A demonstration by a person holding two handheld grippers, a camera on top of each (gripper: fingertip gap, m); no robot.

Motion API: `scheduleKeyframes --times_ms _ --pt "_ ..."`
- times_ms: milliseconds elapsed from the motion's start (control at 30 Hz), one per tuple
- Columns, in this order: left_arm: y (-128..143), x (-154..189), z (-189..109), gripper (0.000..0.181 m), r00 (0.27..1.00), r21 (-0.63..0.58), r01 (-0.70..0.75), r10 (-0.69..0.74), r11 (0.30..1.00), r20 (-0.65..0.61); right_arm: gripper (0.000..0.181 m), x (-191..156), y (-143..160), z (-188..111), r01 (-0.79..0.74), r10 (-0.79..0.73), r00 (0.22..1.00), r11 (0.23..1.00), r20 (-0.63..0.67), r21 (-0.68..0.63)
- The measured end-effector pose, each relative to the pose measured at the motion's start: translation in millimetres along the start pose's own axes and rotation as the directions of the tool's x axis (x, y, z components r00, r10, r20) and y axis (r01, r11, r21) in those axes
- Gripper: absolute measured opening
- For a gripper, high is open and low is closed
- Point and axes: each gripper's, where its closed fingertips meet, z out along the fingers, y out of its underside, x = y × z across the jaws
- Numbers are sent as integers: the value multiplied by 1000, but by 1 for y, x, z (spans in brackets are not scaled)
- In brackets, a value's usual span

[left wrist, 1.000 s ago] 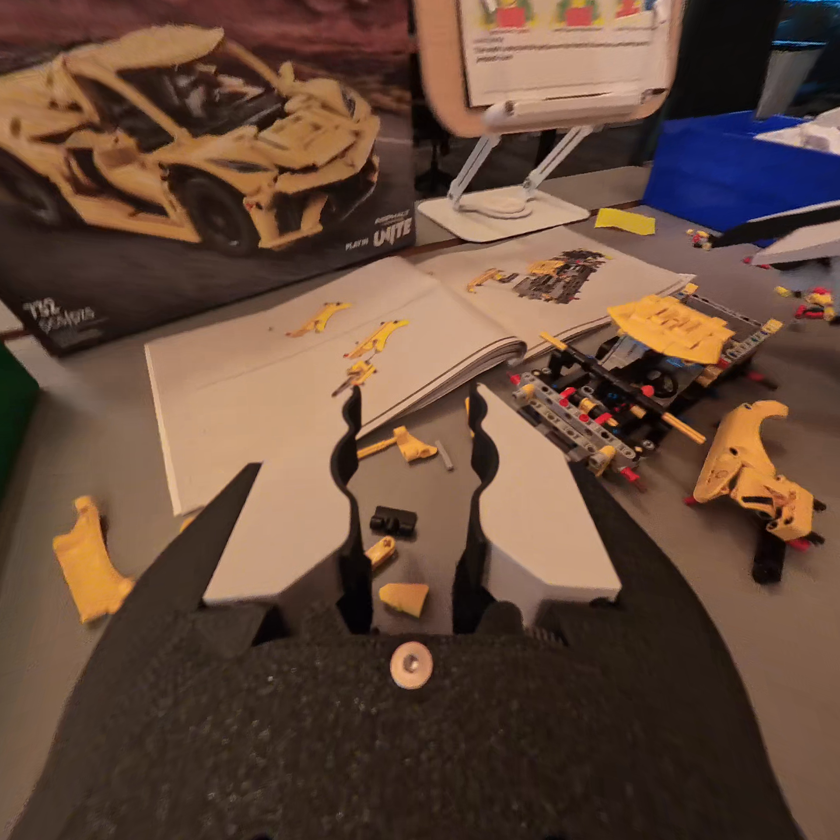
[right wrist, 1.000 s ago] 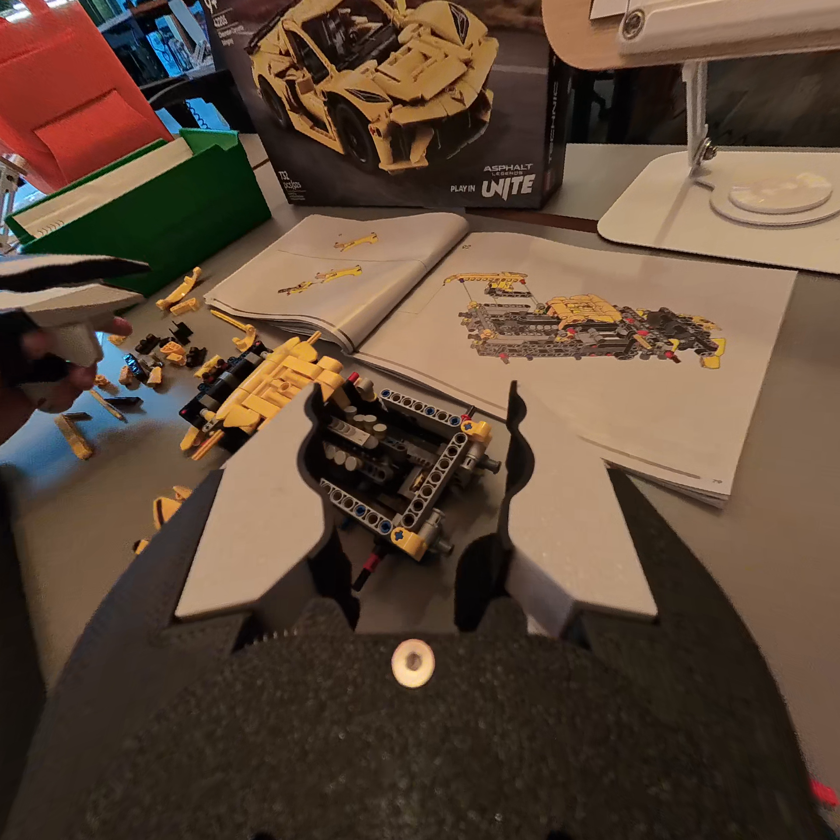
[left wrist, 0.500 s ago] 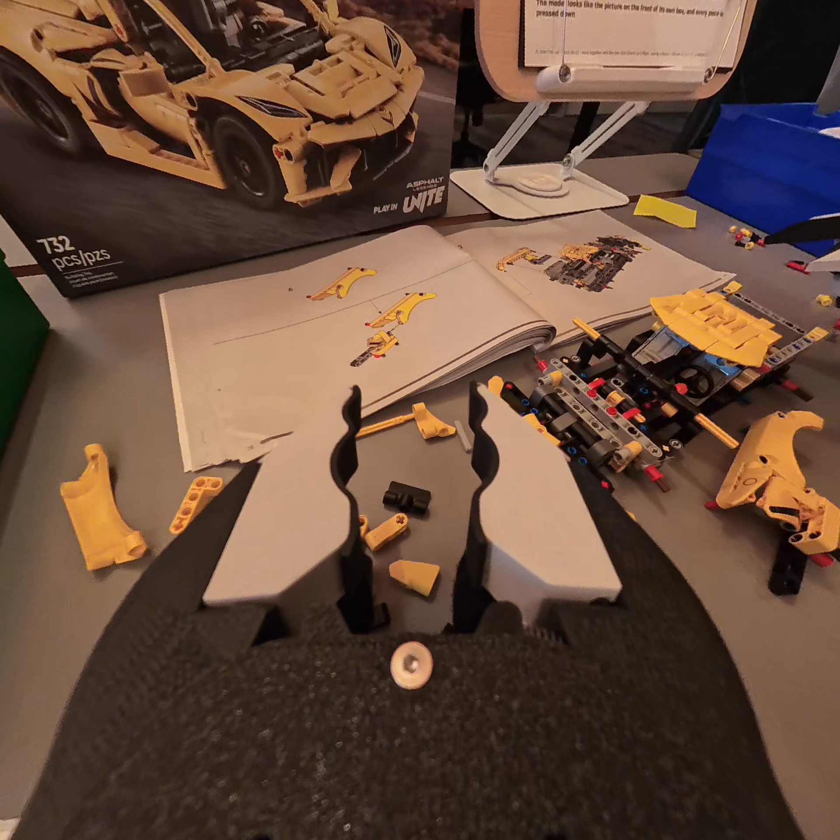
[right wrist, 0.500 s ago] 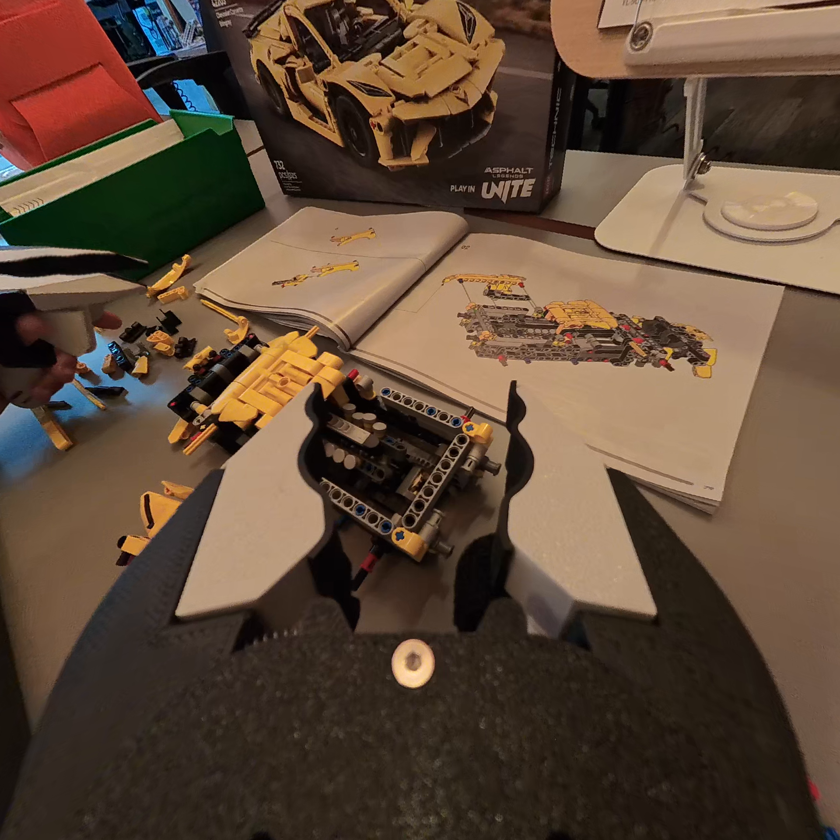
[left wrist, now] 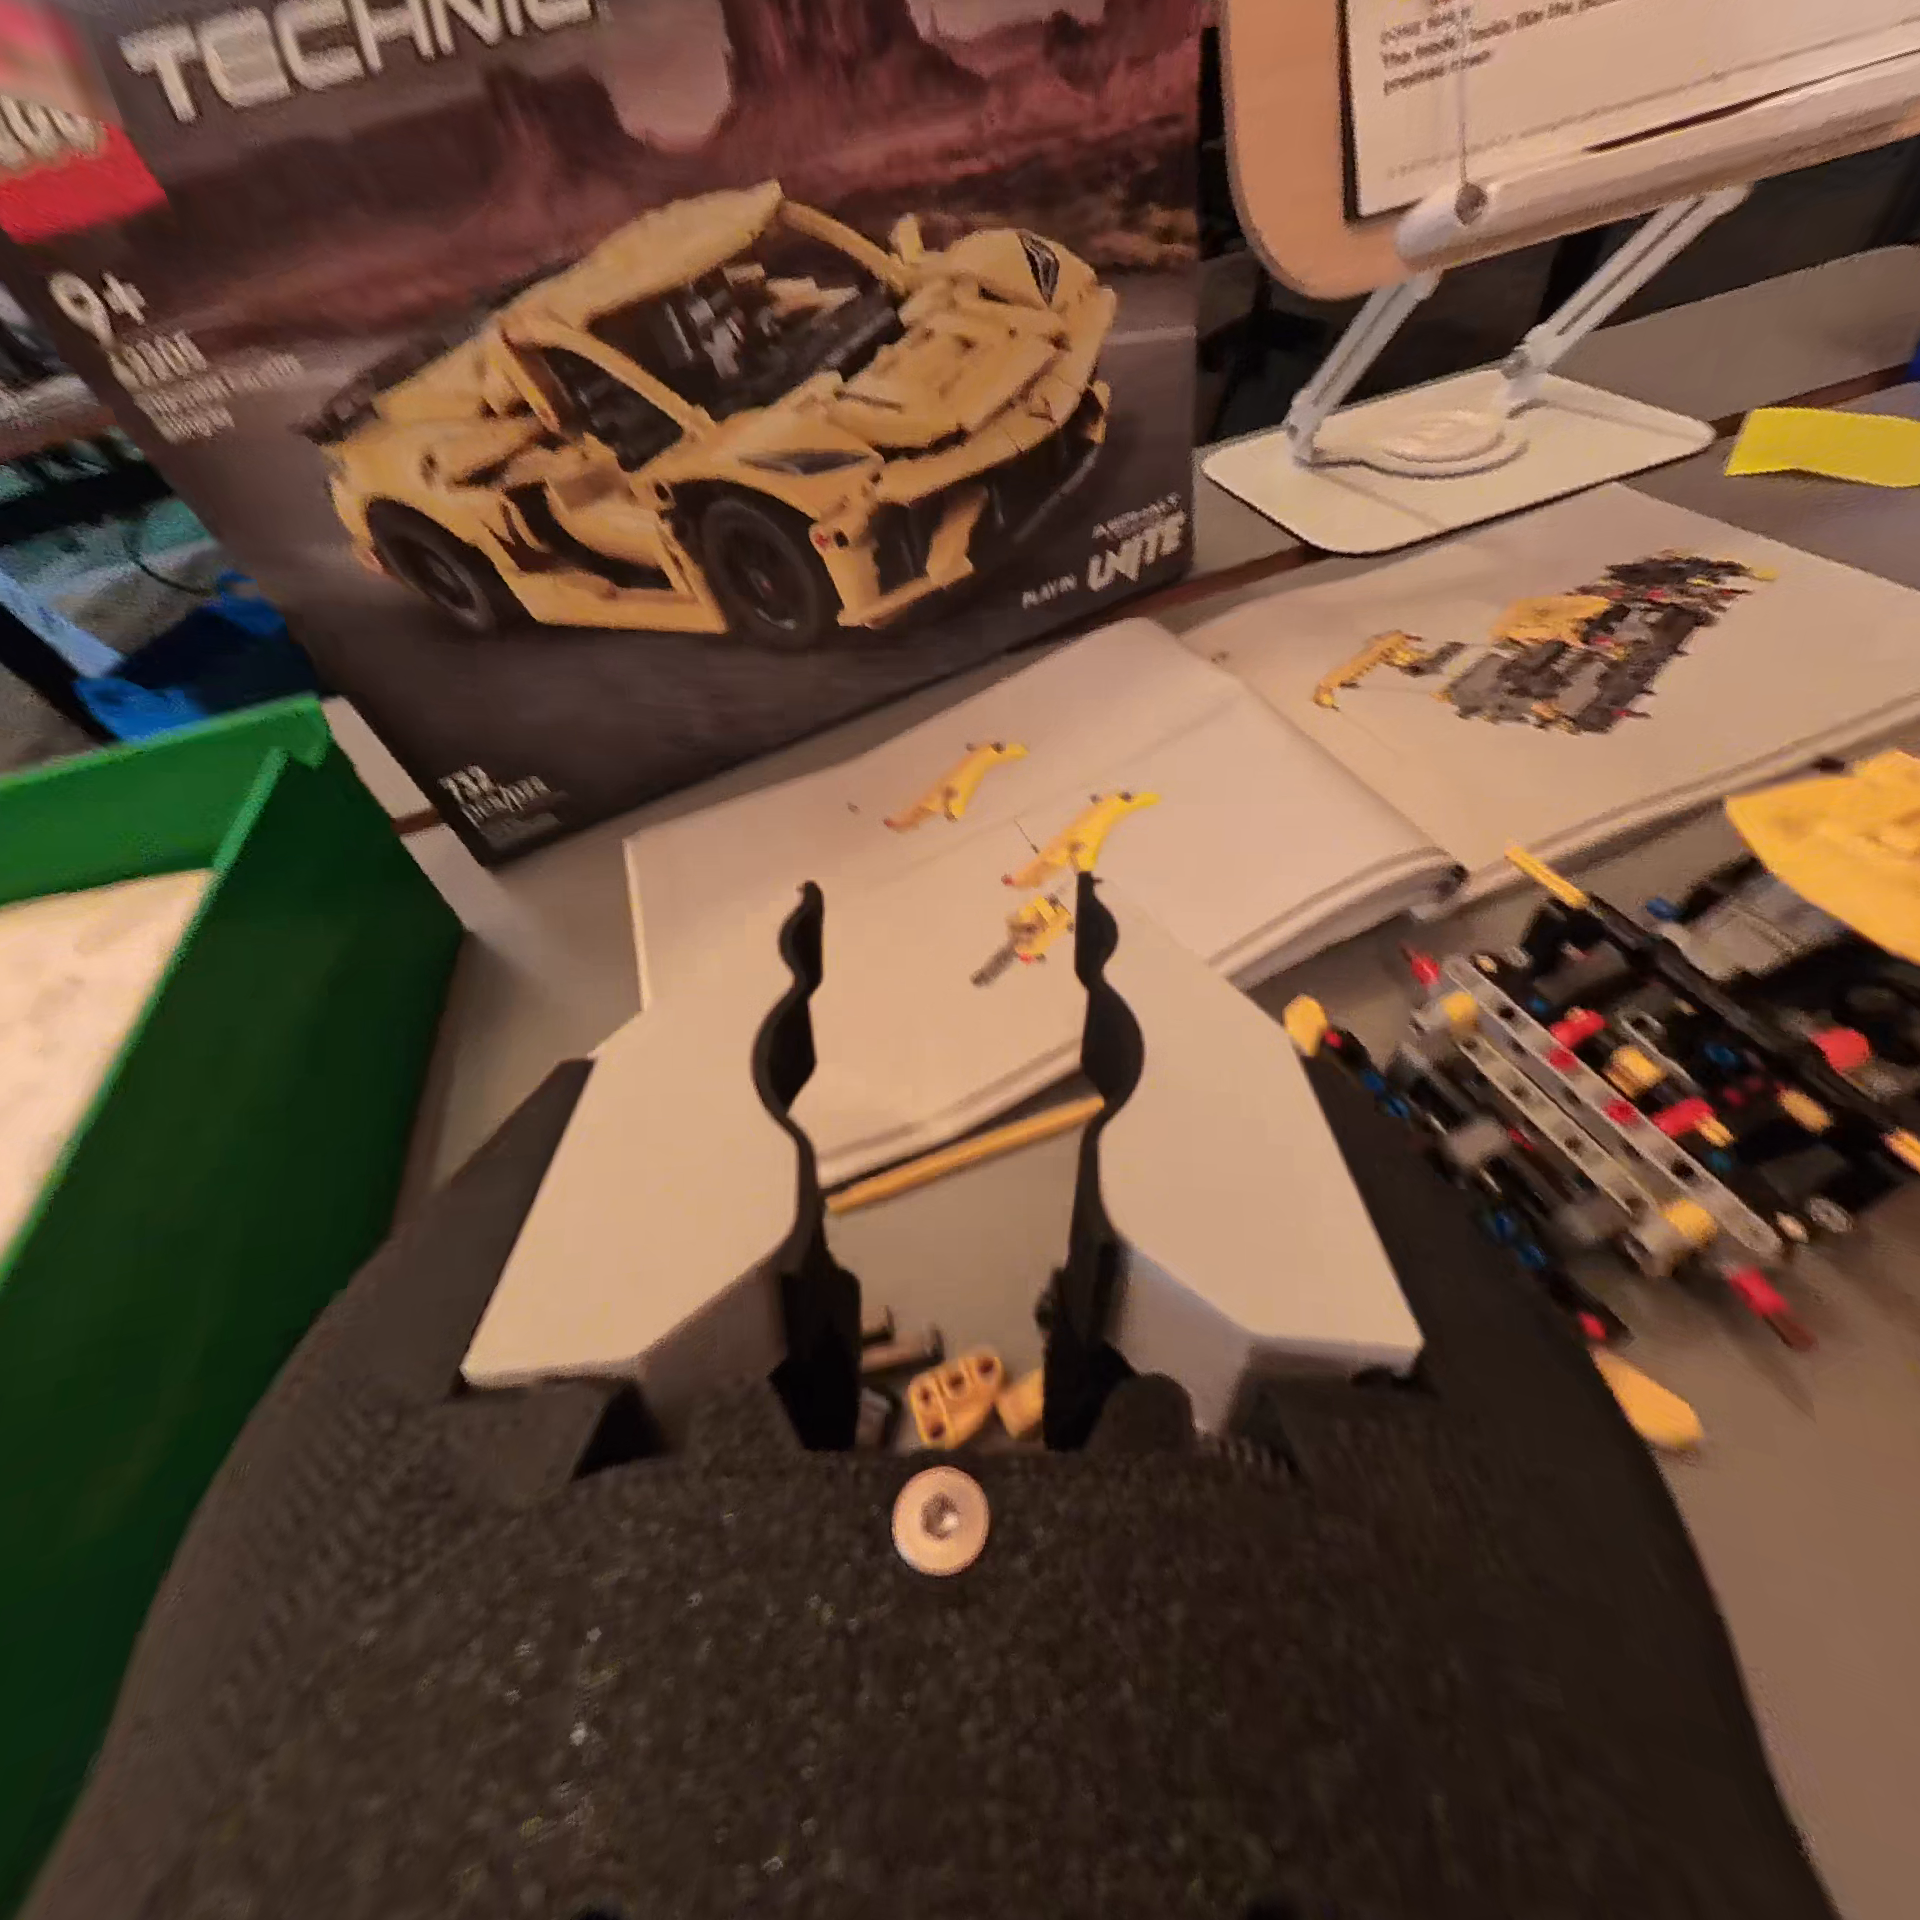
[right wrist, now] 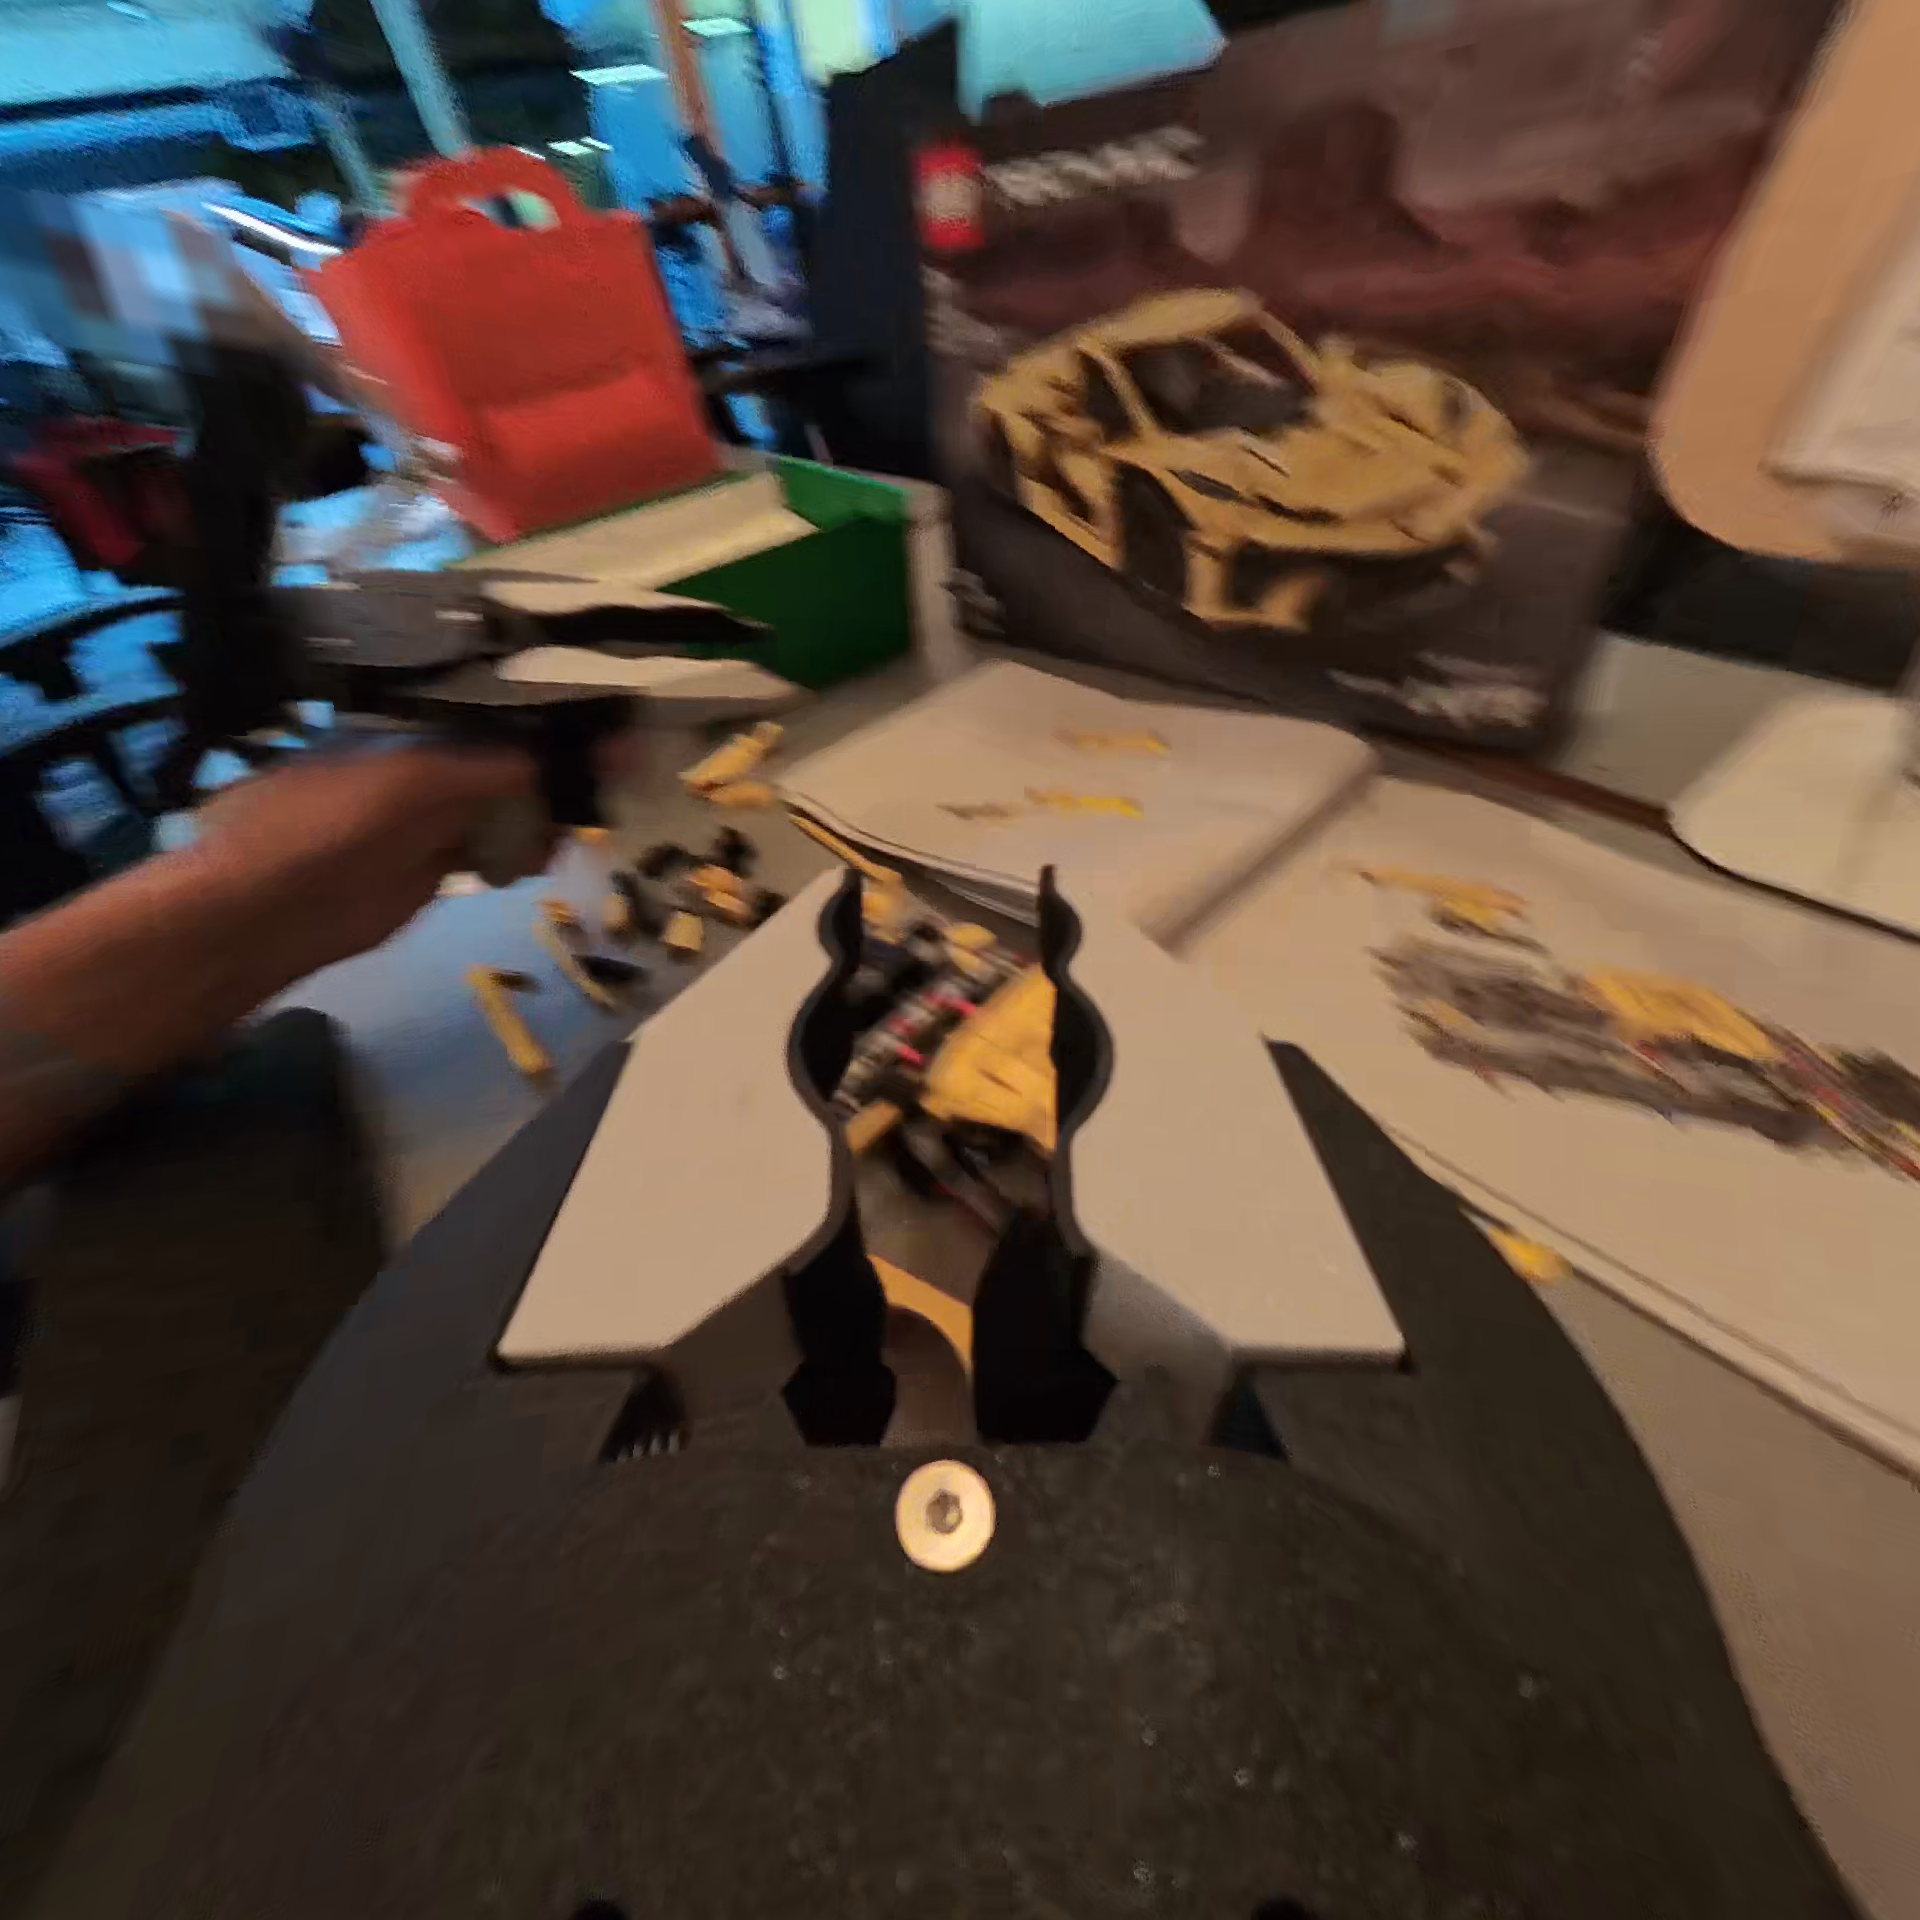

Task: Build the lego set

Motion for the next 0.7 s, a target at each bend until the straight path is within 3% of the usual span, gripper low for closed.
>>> scheduleKeyframes --times_ms 100,233,367,533,700 --pt "-14 -10 23 49 998 -68 -1 6 998 67 3 -72 -28 21 48 -55 992 997 114 63" --pt "-20 -14 46 49 981 -154 -75 101 985 166 0 -139 -44 49 140 -156 975 985 159 105" --pt "-22 -10 50 48 945 -215 -181 230 960 232 0 -159 -47 66 245 -254 963 965 88 94" --pt "-30 0 41 45 881 -242 -316 379 917 285 0 -160 -49 68 300 -303 952 951 38 75" --pt "-38 9 36 41 850 -235 -367 427 900 308 0 -156 -45 68 324 -325 946 945 16 49"
